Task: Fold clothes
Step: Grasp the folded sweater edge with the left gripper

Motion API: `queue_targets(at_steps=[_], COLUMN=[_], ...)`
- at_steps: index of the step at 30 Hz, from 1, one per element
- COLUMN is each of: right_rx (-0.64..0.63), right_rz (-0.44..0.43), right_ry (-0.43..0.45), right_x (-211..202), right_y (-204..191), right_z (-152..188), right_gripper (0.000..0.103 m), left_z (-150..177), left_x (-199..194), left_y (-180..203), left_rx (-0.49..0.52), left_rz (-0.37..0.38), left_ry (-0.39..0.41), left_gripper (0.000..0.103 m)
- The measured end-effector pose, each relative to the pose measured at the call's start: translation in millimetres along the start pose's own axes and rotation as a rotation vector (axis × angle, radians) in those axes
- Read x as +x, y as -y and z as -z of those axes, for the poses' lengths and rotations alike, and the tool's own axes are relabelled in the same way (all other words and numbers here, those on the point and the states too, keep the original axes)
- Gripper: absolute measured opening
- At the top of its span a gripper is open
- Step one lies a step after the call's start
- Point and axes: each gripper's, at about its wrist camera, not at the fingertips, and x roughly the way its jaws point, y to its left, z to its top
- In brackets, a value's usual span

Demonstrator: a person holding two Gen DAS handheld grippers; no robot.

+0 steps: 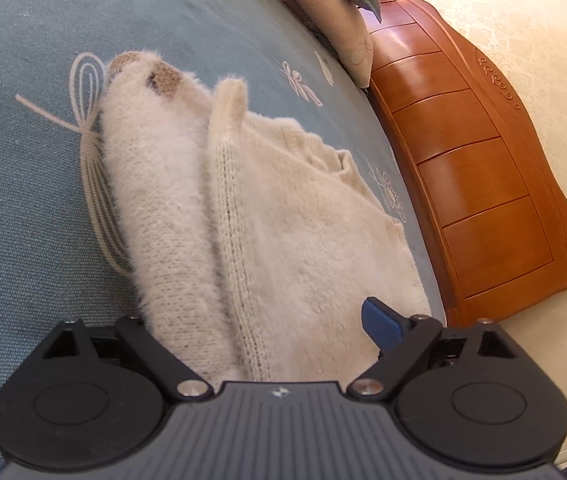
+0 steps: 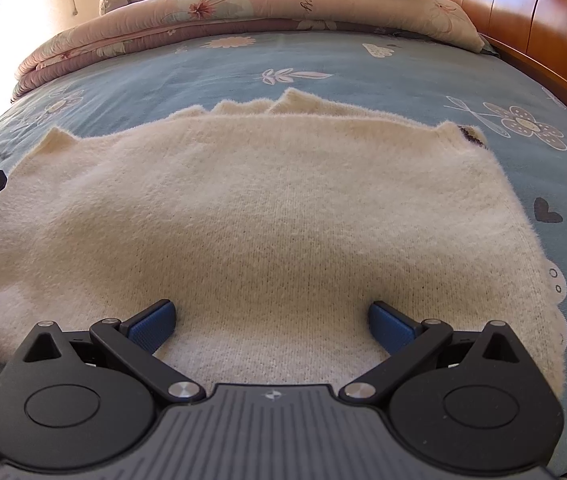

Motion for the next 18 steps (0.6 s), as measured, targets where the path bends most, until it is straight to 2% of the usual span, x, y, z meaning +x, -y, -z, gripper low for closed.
queue_targets(at_steps=[2,5,12,18], right_rx=[0.003,-0.001,-0.004,-0.007], right_rz=[-0.006,-0.003,-0.005,-0.001], right_ry=[0.003,0.008,0.016,0.018], right_x=[0,0,-1,0], right_y=[1,1,2,1], right_z=[0,1,2,3], right_gripper=[0.103,0.103,0.103,0.103], left_z=[4,6,7,11], left_x=[-7,-12,-7,-10], left_y=[-8,-18,-15,-30], left_rx=[-0.039,-0.095,-0.081,-0.139], left_rz=[0.015,0.005,-0.045,0.005], left_ry=[0.006,0.001,-0.041,-0.060], left_gripper=[0.066,0.052,0.047,0.047])
